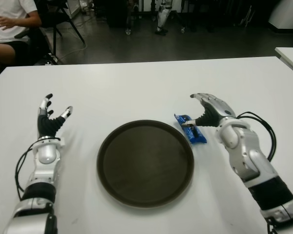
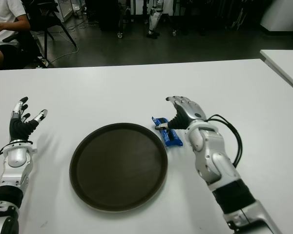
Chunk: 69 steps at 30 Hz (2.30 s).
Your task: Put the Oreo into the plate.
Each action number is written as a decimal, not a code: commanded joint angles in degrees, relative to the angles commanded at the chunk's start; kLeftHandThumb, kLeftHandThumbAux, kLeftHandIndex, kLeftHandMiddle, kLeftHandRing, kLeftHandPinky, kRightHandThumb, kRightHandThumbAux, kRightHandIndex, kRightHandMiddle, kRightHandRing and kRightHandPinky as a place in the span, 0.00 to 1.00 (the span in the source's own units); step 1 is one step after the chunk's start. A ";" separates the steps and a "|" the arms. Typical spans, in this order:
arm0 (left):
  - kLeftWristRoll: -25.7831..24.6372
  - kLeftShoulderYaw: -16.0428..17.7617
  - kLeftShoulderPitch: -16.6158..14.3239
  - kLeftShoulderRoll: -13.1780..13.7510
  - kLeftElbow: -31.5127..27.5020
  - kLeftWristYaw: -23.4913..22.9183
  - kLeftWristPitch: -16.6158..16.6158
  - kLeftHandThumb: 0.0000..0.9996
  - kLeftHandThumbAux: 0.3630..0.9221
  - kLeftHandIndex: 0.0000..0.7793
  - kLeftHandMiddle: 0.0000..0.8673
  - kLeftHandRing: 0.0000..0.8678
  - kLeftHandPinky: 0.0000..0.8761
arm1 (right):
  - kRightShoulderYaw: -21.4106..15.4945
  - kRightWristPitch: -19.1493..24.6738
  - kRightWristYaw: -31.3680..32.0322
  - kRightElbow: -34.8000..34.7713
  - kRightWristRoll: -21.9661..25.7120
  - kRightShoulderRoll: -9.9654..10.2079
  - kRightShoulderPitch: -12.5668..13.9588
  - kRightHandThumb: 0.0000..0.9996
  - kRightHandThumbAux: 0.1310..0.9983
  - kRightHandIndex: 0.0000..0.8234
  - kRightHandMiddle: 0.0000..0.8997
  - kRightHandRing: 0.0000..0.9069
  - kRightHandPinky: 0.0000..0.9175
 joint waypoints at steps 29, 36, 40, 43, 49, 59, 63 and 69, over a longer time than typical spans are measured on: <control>0.38 -0.07 0.59 -0.36 -1.31 0.28 0.03 0.00 0.61 0.00 0.00 0.00 0.00 | 1.83 -1.33 -5.41 9.94 0.08 2.19 -3.37 0.00 0.54 0.00 0.00 0.00 0.00; 0.00 0.07 1.06 -0.89 -2.63 -0.13 0.33 0.00 0.62 0.00 0.00 0.00 0.00 | 2.23 -1.69 -6.15 11.89 0.01 2.51 -4.05 0.00 0.54 0.00 0.00 0.00 0.00; -0.68 0.48 0.67 -0.85 -2.09 -0.69 0.22 0.00 0.65 0.00 0.00 0.00 0.01 | 2.27 -1.49 -6.27 11.91 0.03 2.65 -4.08 0.00 0.54 0.00 0.00 0.00 0.00; -0.86 0.67 0.25 -0.70 -1.11 -0.82 0.20 0.00 0.65 0.00 0.00 0.00 0.02 | 2.45 -0.87 -6.00 11.79 -0.20 2.71 -4.18 0.00 0.54 0.00 0.00 0.00 0.00; -0.66 0.49 0.39 -0.70 -1.32 -0.22 0.58 0.00 0.65 0.00 0.00 0.00 0.01 | 2.56 -0.60 -6.14 11.71 -0.11 2.75 -4.25 0.00 0.53 0.00 0.00 0.00 0.00; -0.39 0.28 0.31 -0.41 -0.94 0.08 0.59 0.00 0.63 0.00 0.00 0.01 0.02 | 2.81 -0.57 -6.40 11.38 -0.31 2.45 -4.08 0.00 0.55 0.00 0.00 0.00 0.00; 0.07 0.00 0.62 -0.27 -1.57 0.22 0.52 0.00 0.64 0.00 0.00 0.01 0.02 | 2.91 -0.51 -6.48 11.42 -0.49 2.31 -4.08 0.00 0.55 0.00 0.00 0.00 0.00; 0.53 -0.14 0.93 -0.28 -2.28 0.19 0.74 0.00 0.64 0.00 0.00 0.01 0.01 | 2.75 -0.37 -6.34 11.08 -0.29 2.01 -3.90 0.00 0.54 0.00 0.00 0.00 0.00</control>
